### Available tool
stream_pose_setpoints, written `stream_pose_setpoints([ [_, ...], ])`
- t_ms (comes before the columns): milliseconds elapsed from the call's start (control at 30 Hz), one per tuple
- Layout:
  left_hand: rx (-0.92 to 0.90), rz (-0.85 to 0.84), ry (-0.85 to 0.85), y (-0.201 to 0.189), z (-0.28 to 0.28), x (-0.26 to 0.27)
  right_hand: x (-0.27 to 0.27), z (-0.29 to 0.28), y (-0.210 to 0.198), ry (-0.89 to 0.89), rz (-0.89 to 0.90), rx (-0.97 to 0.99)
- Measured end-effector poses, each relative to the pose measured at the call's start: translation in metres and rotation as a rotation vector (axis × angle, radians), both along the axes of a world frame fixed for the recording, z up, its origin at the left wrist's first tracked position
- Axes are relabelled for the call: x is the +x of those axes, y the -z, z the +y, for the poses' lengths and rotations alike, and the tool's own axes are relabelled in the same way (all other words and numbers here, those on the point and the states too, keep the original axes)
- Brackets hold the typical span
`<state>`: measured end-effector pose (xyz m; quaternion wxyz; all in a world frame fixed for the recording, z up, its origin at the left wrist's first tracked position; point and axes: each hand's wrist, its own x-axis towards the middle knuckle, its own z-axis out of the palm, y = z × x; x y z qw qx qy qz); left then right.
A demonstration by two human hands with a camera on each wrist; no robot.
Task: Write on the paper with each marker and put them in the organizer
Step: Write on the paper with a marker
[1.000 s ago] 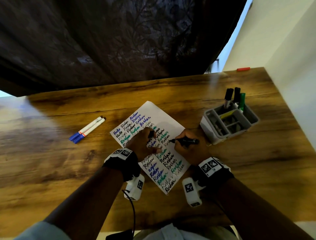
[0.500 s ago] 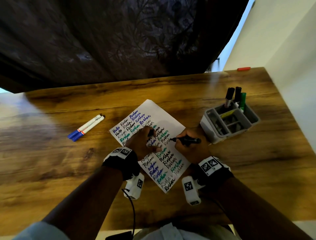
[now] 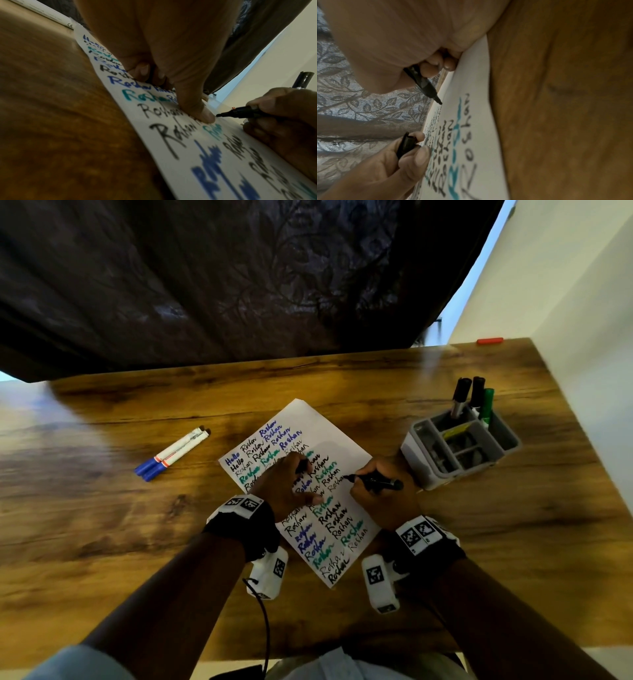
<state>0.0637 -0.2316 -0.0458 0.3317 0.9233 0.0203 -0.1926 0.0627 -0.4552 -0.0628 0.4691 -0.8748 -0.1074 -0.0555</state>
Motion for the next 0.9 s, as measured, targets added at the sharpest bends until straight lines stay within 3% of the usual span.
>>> stream_pose_setpoints([
  [367, -0.022, 0.004, -0.002, -0.003, 0.0, -0.001, 0.003, -0.003, 0.013, 0.002, -0.047, 0.087],
  [533, -0.036, 0.007, -0.006, -0.005, 0.001, -0.003, 0.01, -0.008, 0.006, 0.043, 0.178, 0.262],
  [900, -0.122, -0.136, -0.073, -0.02, 0.009, -0.01, 0.018, -0.004, -0.007, 0.03, 0.348, 0.28],
])
